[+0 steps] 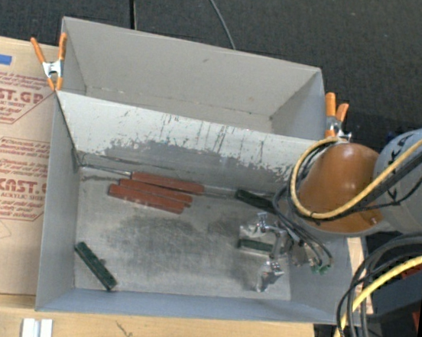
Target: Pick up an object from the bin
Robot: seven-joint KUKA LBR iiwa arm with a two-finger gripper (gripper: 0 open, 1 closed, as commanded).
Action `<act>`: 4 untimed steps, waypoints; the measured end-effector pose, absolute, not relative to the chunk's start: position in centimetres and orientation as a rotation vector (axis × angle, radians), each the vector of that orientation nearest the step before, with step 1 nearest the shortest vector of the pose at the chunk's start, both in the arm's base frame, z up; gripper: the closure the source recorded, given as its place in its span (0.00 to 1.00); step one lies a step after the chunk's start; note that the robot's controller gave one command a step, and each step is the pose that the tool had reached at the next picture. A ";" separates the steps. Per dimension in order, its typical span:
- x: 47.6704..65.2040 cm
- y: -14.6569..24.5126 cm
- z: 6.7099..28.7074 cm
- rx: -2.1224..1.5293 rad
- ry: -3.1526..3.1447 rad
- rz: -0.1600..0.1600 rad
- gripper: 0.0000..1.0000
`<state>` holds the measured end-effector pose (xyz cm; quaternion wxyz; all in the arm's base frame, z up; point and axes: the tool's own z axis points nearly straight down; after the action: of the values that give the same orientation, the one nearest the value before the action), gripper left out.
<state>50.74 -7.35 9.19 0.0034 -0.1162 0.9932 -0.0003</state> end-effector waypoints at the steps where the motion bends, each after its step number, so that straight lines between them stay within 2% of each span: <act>1: 56.0 -10.0 7.5 -0.238 3.131 0.001 1.00; 2: 56.0 -10.0 7.3 -0.236 3.126 0.000 0.00; 3: 56.0 -10.0 7.3 -0.236 3.126 0.000 0.00; 4: 56.7 -11.8 10.1 -0.575 3.093 0.007 0.00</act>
Offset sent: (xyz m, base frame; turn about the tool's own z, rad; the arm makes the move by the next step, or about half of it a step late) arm 0.0000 0.0000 0.0000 0.0000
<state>56.74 -11.83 10.10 -0.0023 -0.1829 0.9831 0.0022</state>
